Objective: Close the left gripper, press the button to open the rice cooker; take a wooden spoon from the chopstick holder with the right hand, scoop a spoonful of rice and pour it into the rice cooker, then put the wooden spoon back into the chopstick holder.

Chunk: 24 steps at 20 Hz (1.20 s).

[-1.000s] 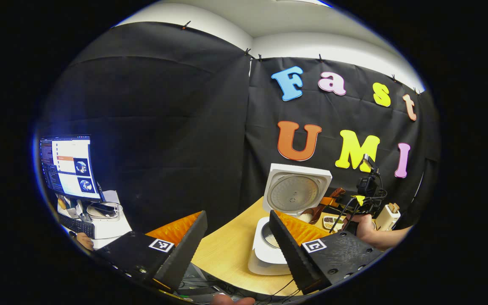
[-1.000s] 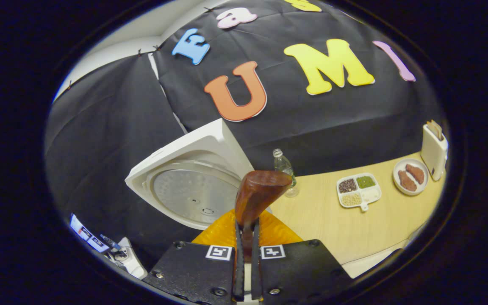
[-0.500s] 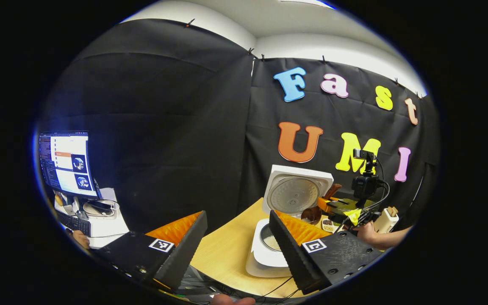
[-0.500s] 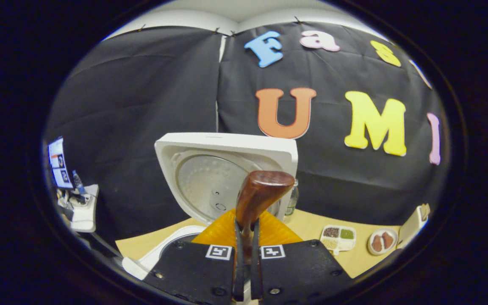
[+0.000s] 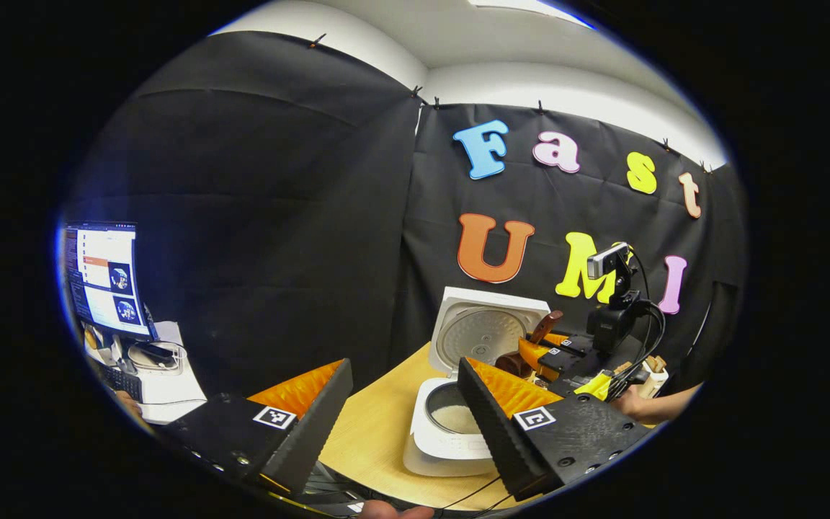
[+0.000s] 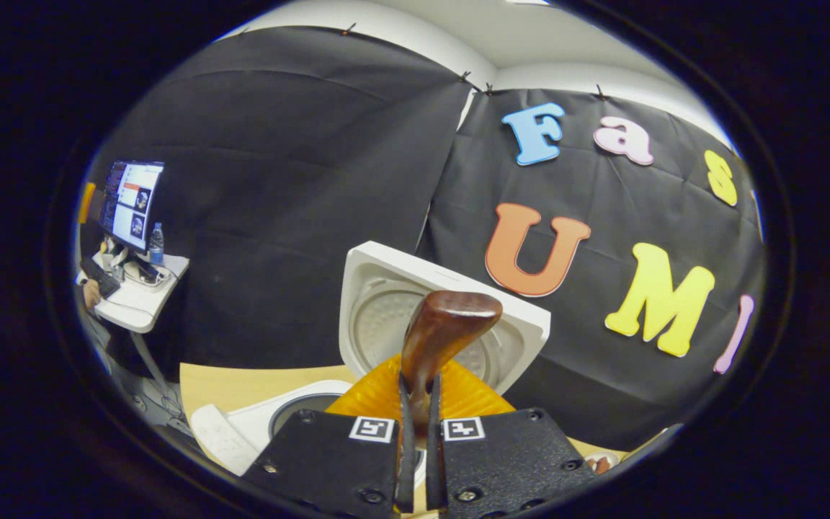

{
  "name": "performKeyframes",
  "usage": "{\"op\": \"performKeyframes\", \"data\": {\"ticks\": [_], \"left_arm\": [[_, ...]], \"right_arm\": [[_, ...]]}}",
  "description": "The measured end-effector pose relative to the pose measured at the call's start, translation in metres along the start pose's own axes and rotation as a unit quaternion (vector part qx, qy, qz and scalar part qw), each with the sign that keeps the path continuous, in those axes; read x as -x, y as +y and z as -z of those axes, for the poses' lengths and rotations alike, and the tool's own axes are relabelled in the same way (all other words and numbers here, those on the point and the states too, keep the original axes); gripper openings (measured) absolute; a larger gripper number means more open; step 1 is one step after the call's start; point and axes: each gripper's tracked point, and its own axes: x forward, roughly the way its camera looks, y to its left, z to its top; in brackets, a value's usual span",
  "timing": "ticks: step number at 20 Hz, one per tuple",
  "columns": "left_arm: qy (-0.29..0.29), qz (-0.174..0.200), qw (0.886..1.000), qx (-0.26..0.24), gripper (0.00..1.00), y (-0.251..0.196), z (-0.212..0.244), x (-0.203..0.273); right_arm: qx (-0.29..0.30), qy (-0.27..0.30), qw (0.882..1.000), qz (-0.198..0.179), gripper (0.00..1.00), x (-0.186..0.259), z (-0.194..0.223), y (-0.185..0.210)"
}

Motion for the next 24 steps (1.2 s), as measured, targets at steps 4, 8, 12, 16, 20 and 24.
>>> {"op": "performKeyframes", "data": {"ticks": [4,8,12,16,20,24], "left_arm": [[-0.006,0.007,1.0,-0.002,0.94,-0.002,-0.004,0.001],[-0.013,0.017,1.0,0.002,0.94,-0.01,-0.01,0.002],[-0.013,0.037,0.999,0.002,0.94,-0.025,-0.011,-0.002],[-0.017,0.063,0.998,-0.006,0.94,-0.048,-0.018,0.0],[-0.022,0.096,0.995,-0.005,0.94,-0.077,-0.022,-0.001],[-0.007,0.128,0.992,-0.007,0.94,-0.108,-0.012,-0.006]], "right_arm": [[-0.041,0.004,0.999,0.004,0.11,0.01,-0.003,-0.002],[-0.088,0.0,0.996,0.018,0.11,0.027,-0.015,-0.013],[-0.138,-0.014,0.99,0.024,0.11,0.056,-0.032,-0.02],[-0.234,-0.012,0.972,0.014,0.12,0.1,-0.039,-0.04],[-0.277,-0.021,0.959,0.05,0.11,0.152,-0.04,-0.094],[-0.302,-0.031,0.947,0.106,0.11,0.205,-0.031,-0.148]]}}
